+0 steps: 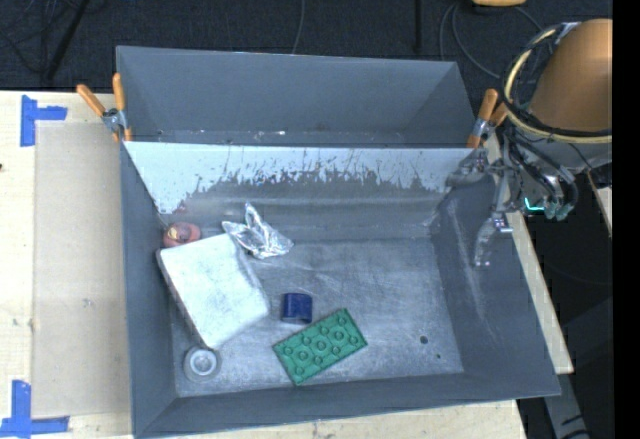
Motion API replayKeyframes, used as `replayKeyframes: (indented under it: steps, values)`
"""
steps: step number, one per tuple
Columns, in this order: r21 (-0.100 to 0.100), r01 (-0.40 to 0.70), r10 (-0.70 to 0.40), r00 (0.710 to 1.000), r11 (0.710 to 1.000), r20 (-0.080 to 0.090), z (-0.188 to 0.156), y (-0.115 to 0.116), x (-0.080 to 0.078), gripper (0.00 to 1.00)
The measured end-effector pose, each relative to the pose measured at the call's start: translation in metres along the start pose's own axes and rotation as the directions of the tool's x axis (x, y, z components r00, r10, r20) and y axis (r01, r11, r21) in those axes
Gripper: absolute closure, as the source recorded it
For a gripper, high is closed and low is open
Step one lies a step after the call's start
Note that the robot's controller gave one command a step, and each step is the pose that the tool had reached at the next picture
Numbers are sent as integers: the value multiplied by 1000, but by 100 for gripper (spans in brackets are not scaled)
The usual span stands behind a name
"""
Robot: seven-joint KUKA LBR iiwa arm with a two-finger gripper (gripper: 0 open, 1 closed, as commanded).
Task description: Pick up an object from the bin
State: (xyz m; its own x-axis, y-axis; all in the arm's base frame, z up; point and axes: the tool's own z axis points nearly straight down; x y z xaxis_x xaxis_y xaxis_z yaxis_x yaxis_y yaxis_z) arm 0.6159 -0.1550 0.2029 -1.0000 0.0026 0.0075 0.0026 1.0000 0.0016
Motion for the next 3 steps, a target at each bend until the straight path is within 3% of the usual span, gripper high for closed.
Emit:
replayKeyframes:
  steps: [1,2,3]
  values:
    - [1,-33,33,999,999,11,132,17,25,0]
    - [-3,44,-44,999,999,4,91,99,68,0]
    - [-1,-41,41,999,999,16,132,217,108,0]
